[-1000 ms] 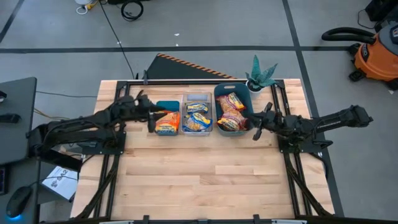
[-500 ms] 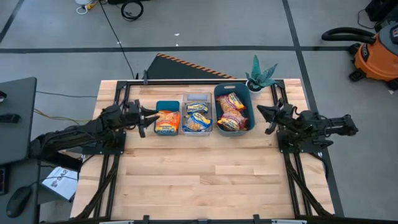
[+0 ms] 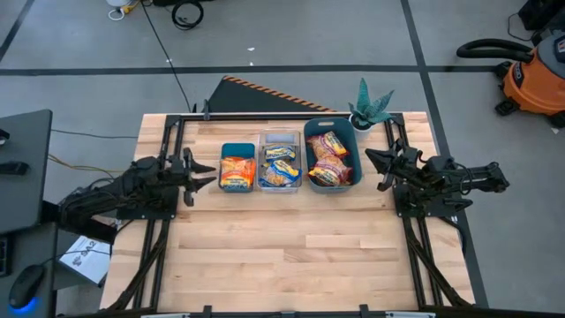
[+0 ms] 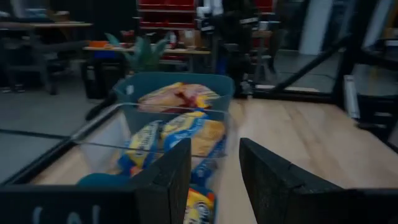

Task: Sort Maruchan noodles
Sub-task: Return to Home Position

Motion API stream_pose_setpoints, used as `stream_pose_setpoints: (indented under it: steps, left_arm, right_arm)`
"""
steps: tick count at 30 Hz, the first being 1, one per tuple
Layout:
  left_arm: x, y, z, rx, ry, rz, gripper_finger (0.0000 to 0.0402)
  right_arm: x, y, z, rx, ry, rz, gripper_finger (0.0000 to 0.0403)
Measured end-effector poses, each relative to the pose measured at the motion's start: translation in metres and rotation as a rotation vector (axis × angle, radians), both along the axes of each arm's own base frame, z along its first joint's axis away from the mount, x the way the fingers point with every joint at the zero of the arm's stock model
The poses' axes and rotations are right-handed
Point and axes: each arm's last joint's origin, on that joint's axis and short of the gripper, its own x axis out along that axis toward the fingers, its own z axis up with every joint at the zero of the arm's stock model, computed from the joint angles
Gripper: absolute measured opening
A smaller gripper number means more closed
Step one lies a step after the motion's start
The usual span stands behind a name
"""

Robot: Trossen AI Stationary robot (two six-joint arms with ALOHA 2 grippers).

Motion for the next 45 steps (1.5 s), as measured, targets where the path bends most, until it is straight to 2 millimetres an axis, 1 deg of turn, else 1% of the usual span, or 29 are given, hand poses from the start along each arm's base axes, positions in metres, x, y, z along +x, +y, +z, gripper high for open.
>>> stream_pose_setpoints:
  steps: [2,7,11,45]
  left_arm:
    - [0.0013,-0.0007,-0.0049,-0.022,0.003,-0.018,0.0141]
    - [0.002,-0.0013,-0.0053,-0.29,-0.039,-0.019,0.0141]
    - [0.0019,-0.0013,-0.0048,-0.391,-0.061,-0.016,0.0141]
    - [0.0019,-0.0013,-0.0049,-0.379,-0.058,-0.017,0.0142]
  right_arm:
    - [0.0001,0.0,-0.0001,0.0,0.001,0.0,0.0024]
    - [0.0002,0.0,0.0,0.0,0.001,-0.002,0.0024]
    - [0.0003,0.0,-0.0002,0.0,0.003,-0.002,0.0024]
    - [0.0003,0.0,-0.0002,0.0,0.003,-0.002,0.0024]
